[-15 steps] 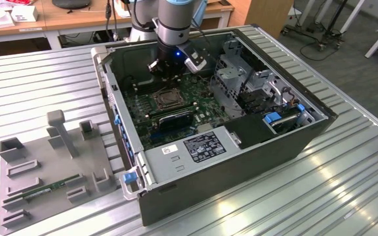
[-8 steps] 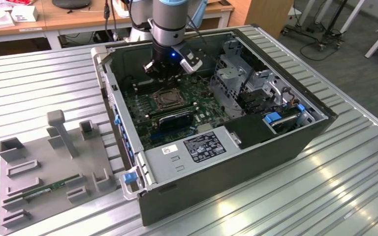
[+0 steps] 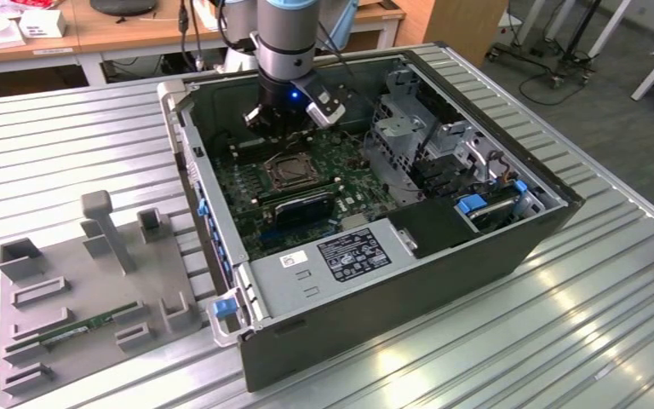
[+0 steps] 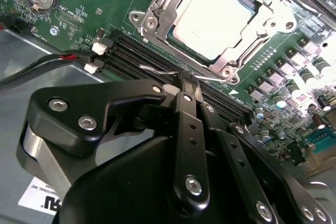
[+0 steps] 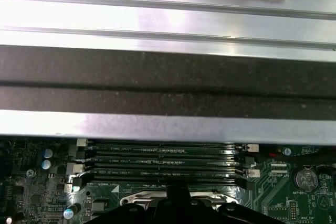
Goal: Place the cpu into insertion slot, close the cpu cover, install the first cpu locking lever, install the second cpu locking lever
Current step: 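Install the first cpu locking lever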
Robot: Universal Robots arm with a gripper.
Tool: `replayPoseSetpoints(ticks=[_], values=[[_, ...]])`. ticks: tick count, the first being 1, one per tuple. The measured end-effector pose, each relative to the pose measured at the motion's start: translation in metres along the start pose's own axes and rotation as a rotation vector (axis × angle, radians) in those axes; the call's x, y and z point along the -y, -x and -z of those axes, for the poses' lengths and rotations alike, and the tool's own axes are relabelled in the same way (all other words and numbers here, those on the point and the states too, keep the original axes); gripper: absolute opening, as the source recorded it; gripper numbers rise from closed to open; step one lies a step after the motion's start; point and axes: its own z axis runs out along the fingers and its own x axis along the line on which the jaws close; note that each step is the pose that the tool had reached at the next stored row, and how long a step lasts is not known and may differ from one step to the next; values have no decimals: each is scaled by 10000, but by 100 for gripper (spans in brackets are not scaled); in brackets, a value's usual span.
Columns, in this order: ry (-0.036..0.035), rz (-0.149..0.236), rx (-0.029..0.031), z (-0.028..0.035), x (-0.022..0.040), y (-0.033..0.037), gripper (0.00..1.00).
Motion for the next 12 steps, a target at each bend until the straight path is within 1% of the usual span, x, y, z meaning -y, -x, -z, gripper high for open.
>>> replayPoseSetpoints(ticks=[7, 12], values=[[34, 3, 16, -3, -13, 0, 11], [36, 0, 14, -3, -13, 1, 11]])
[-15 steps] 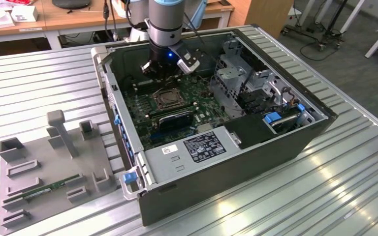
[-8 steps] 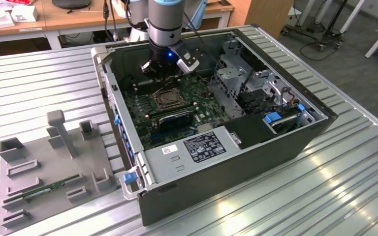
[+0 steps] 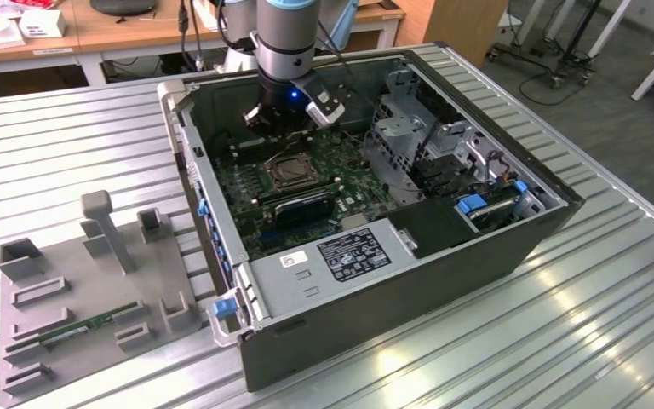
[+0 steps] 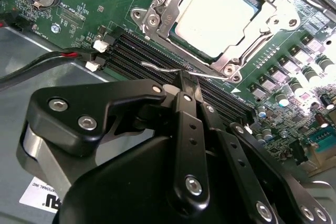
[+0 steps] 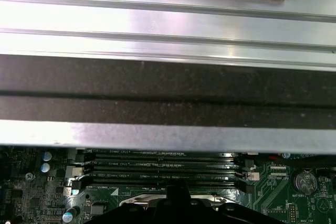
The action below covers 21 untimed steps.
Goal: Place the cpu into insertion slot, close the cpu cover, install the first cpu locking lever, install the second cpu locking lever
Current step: 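Install the first cpu locking lever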
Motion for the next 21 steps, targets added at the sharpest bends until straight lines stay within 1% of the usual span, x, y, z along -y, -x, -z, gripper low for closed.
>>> replayPoseSetpoints(ticks=[21], values=[[1, 2, 0, -48, 10, 49, 11]])
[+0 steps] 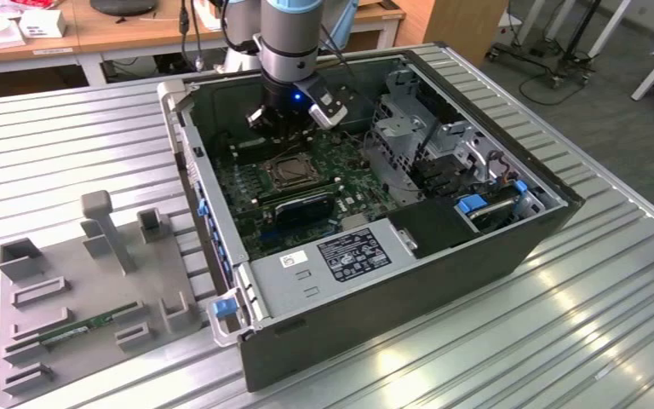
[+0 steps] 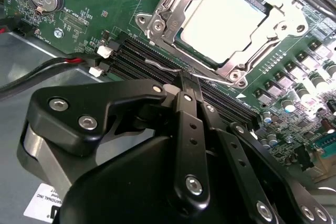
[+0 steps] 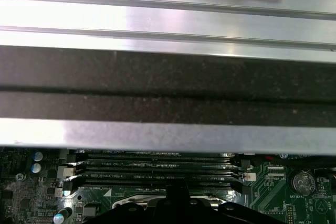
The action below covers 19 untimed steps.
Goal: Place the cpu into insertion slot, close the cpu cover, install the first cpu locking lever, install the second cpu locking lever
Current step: 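Install the first cpu locking lever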
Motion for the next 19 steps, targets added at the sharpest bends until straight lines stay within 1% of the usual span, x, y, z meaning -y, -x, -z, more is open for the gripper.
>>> replayPoseSetpoints(ticks=[11, 19], values=[[0, 0, 0, -38, 7, 17, 11], [-1, -1, -1, -80, 16, 24, 11]])
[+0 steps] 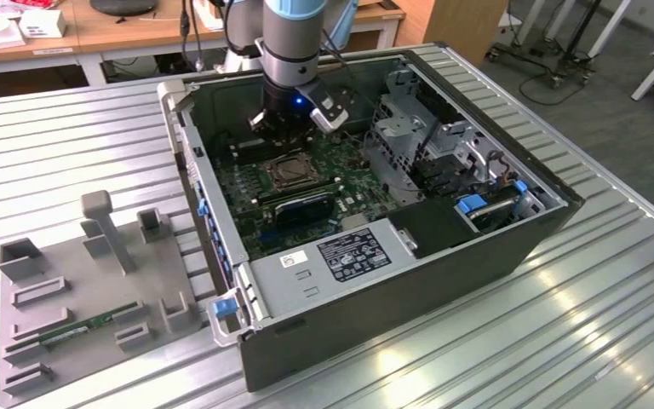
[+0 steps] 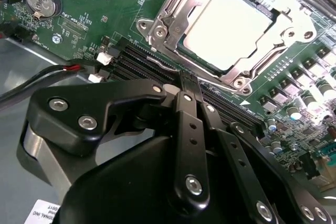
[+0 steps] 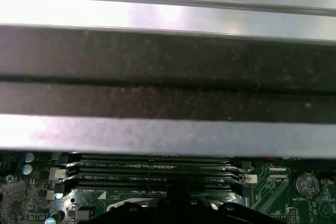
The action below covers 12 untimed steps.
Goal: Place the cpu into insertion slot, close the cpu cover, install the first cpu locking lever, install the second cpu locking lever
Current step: 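Install the first cpu locking lever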
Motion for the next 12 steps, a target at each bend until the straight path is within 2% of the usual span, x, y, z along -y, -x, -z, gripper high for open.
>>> replayPoseSetpoints(ticks=[12], values=[[0, 1, 0, -46, 9, 7, 11]])
